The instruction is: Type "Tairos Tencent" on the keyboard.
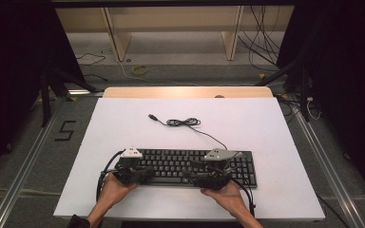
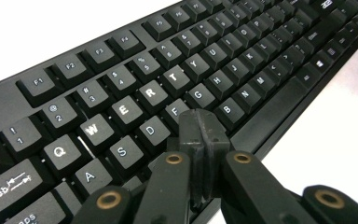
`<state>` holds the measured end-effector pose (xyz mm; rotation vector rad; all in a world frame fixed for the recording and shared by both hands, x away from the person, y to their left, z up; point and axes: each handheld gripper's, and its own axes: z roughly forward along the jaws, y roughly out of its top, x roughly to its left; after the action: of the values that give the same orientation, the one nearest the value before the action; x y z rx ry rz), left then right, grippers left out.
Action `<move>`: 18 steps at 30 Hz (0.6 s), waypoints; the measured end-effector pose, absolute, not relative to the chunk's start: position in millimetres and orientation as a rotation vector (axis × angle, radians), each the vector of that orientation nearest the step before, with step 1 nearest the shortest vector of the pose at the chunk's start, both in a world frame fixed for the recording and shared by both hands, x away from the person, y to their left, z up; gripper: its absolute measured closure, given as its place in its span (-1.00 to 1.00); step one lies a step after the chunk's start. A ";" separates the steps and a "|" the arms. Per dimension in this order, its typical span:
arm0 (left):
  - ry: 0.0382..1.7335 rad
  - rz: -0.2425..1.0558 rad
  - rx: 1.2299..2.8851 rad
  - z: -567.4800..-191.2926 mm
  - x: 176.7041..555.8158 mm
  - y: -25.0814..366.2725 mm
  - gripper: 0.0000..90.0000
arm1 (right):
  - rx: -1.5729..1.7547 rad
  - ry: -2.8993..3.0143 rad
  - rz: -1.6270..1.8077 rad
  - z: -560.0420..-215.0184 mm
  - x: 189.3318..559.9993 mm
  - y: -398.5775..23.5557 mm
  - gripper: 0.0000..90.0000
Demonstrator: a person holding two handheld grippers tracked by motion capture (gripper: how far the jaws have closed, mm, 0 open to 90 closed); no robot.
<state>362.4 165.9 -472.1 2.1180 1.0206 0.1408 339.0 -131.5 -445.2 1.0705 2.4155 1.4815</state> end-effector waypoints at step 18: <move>1.036 0.148 2.142 -474.4 362.0 163.3 0.99 | 1.071 2.417 1.478 -446.2 336.6 -134.3 0.01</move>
<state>362.0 163.3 -474.4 2.1416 1.0358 0.1481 336.6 -134.3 -446.2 1.0712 2.4172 1.4778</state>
